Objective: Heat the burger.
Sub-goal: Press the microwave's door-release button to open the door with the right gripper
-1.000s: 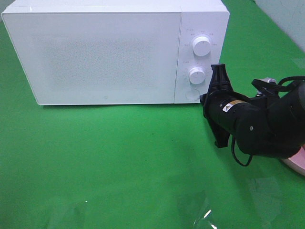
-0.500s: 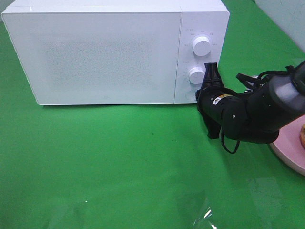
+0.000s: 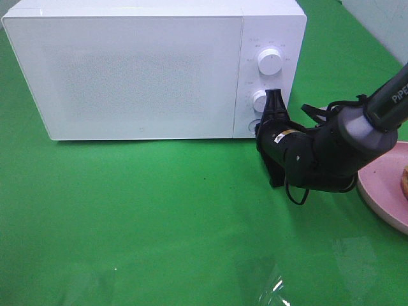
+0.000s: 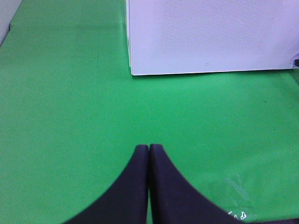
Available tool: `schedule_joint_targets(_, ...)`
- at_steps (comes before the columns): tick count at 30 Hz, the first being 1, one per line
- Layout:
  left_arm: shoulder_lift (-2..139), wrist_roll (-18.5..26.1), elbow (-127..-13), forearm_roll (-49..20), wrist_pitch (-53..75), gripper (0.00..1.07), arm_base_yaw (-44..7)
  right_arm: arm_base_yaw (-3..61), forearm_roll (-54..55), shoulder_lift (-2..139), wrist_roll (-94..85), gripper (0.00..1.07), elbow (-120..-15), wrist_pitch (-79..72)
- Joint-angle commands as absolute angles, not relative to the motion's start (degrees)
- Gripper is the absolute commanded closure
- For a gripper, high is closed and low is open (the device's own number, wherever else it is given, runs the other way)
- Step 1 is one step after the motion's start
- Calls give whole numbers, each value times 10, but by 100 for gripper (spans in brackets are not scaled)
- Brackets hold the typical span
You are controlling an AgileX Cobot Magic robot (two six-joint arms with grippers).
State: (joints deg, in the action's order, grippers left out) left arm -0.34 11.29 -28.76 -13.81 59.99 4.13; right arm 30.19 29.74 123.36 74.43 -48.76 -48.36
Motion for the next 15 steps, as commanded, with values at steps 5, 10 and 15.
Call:
schedule_joint_targets(5,-19,111,-285,-139,595,106,42,300,274,1211,744,107,-496,-532)
schedule_joint_targets(10,-19,111,-285,-139,595,106,42,300,269,1207,744,107,-496,-539)
schedule_joint_targets(15,-19,111,-285,-139,595,106,42,300,259,1207,752,107,-496,-544)
